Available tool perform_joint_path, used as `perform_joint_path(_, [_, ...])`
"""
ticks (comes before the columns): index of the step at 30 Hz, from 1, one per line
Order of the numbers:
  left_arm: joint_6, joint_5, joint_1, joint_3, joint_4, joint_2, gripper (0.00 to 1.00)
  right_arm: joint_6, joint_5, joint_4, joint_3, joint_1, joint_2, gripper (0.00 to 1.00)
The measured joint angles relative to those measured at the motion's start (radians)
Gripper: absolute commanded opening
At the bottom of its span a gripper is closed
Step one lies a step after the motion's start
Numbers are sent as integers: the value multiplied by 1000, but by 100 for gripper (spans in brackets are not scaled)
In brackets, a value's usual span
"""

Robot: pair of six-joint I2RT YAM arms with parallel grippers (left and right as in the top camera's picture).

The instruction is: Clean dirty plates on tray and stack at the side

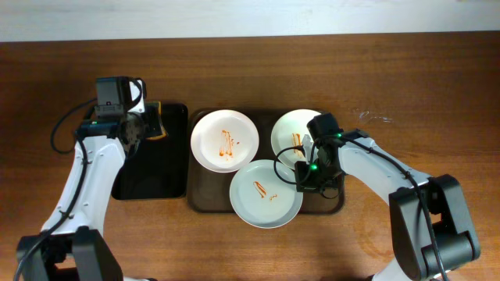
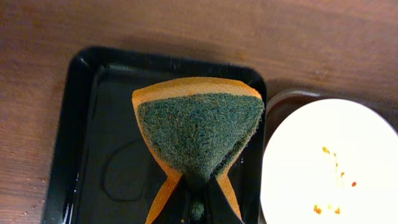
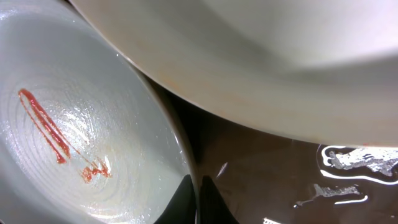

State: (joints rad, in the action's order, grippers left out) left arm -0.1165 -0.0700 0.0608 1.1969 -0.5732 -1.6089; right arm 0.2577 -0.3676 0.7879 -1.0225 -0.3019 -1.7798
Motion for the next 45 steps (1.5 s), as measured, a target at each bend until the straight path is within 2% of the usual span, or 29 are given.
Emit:
perform_joint_path(4, [0,5,-3,0,45,38,0,1,0,0,0,0,0,4])
perform_joint_path(10, [0,30,-3,0,82,193,0,0,0,0,0,0,0,4])
perform_joint_path(20, [-5,30,-3,0,66,195,0,2,0,0,0,0,0,4])
perform_joint_path(22, [-16,31,-3,0,10,177,0,1,0,0,0,0,0,4])
perform_joint_path(26, [-68,6,-3,-8,-76,10,0,1,0,0,0,0,0,4])
perform_joint_path(29, [-71,-87,-3,-21,-80,-92,0,1,0,0,0,0,0,4])
perform_joint_path(33, [-54,-134,-23,-23,-71,-98,0,2,0,0,0,0,0,4])
perform_joint_path(36, [6,-174,-105,-23,-56,-98,0,1,0,0,0,0,0,4])
perform_joint_path(41, [75,-360,-320,-23,-111,-98,0,1,0,0,0,0,0,4])
perform_joint_path(45, [-55,-437,-441,-23,-118,-98,0,2,0,0,0,0,0,4])
